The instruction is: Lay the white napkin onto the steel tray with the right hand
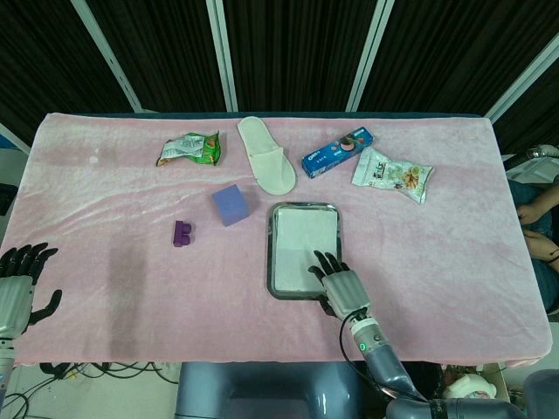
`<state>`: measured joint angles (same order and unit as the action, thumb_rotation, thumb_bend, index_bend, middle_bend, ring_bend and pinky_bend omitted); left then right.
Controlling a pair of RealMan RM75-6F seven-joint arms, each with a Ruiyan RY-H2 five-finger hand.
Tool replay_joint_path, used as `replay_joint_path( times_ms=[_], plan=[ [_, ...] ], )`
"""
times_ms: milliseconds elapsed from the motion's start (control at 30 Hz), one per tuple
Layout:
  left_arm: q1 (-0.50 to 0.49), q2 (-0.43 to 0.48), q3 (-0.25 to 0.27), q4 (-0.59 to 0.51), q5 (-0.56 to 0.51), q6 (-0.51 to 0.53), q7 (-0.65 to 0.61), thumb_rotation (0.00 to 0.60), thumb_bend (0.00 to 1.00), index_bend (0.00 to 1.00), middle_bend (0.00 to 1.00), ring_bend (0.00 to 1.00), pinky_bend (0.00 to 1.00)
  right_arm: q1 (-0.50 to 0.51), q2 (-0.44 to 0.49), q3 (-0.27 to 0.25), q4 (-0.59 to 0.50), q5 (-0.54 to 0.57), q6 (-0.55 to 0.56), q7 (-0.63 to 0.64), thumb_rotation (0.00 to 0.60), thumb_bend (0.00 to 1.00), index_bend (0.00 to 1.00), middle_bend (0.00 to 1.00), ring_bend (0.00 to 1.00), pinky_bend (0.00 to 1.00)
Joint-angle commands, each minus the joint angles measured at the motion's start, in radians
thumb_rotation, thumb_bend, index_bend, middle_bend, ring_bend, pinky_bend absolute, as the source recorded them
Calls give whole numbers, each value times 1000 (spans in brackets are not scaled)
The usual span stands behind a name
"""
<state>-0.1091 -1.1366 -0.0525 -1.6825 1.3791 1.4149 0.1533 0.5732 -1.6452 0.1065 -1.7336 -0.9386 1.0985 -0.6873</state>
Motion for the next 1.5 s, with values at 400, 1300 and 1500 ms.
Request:
replay_joint_path(
  times_ms=[400, 1300, 1500],
  plan=[
    [-1, 0, 0, 0, -3, -3, 3, 600, 378, 173, 104, 41, 37, 72, -58, 118, 153, -26, -29, 141, 600, 391, 196, 24, 66, 210],
    [-5, 2, 0, -3, -12, -14, 4, 600, 378, 172, 103, 41, 37, 197, -188, 157, 366, 99, -119, 114, 600, 396, 199, 137, 135, 225],
    [-5, 3, 0, -5, -16, -16, 5, 600, 378, 171, 100, 42, 37, 209, -187, 142, 385, 120, -141, 98, 600, 396, 239, 153, 139, 225]
  ],
)
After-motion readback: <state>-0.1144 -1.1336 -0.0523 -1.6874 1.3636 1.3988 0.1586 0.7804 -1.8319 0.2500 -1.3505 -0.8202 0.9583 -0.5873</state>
